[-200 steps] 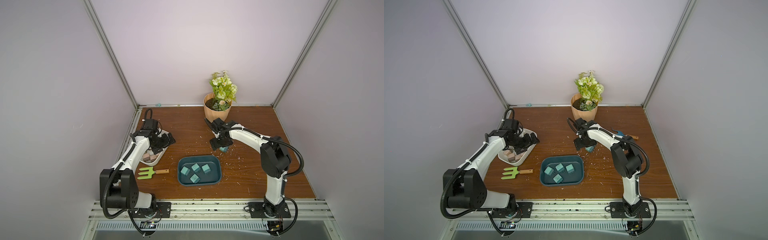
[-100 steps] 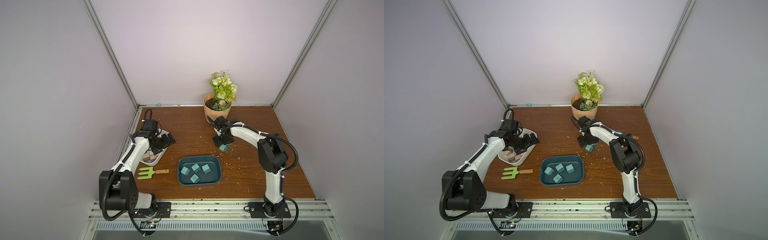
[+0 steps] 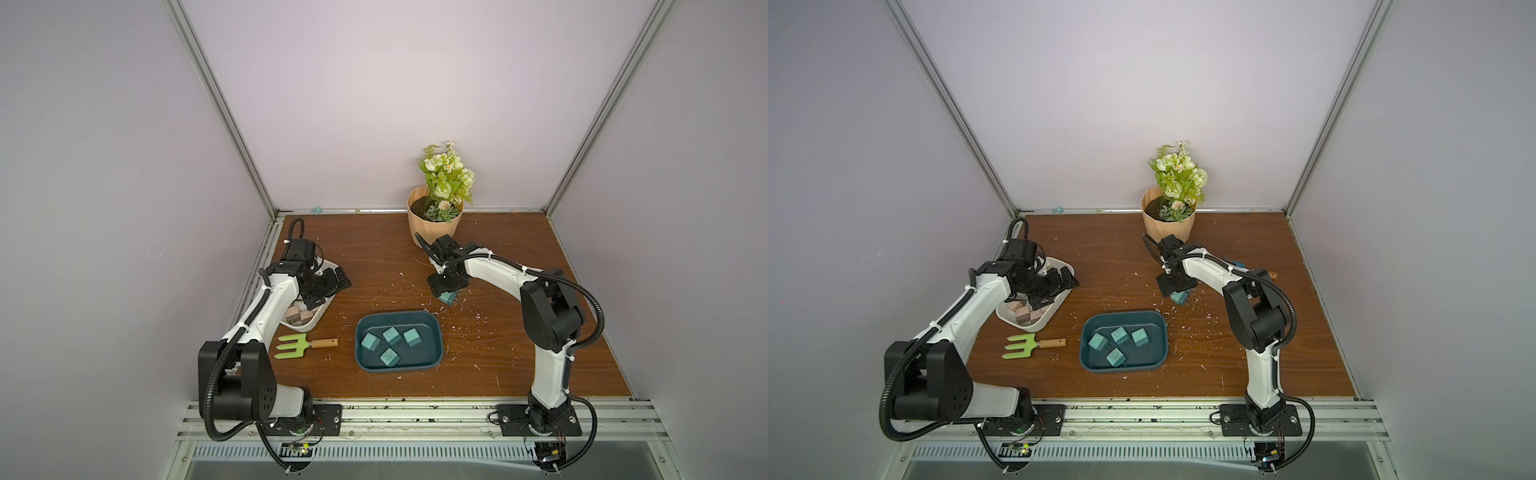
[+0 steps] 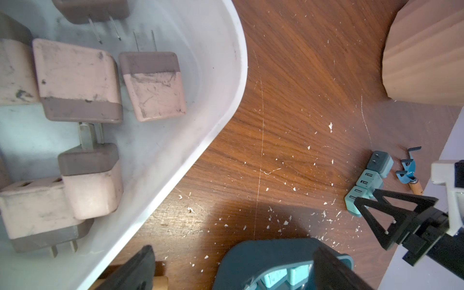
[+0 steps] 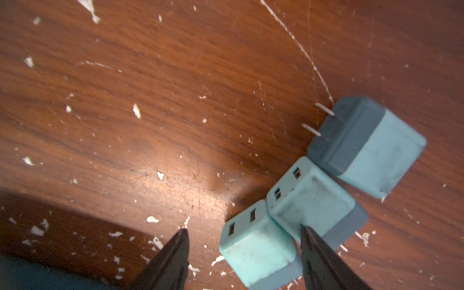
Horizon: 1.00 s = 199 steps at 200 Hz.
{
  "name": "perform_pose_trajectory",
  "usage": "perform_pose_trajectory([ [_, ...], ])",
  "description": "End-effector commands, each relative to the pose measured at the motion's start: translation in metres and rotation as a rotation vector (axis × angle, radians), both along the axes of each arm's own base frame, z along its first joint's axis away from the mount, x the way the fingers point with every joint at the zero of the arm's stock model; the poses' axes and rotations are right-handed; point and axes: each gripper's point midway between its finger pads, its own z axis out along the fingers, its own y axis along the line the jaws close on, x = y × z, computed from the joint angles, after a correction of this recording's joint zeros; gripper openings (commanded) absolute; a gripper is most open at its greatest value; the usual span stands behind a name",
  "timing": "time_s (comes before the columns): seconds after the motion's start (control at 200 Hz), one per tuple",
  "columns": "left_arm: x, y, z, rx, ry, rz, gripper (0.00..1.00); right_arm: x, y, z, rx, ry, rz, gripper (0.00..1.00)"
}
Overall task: Place the plugs by color into the storage box
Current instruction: Pick up the plug from the center of the board.
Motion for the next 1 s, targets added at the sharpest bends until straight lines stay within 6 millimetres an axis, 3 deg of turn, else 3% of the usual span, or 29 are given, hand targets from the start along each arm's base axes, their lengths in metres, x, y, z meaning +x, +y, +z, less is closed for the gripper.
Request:
perform_pose_trajectory([
  [0.0,0.001,0.003,0.003,-0.004,0.009,0.011,0.99,-0.018,-0.003,0.01,0.013,0.035,-0.009,0.72],
  [0.37,-0.001,0.003,0.003,-0.005,0.007,0.017,0.99,-0.025,-0.003,0.016,0.031,0.035,-0.007,0.69],
  [0.671,0.001,0.003,0.007,-0.012,0.002,0.027,0.99,-0.023,-0.006,-0.004,-0.02,0.06,0.015,0.68],
  [0.991,-0.002,0.003,0.004,-0.012,0.01,0.031,0.99,-0.025,-0.012,-0.016,-0.055,0.068,0.024,0.51],
])
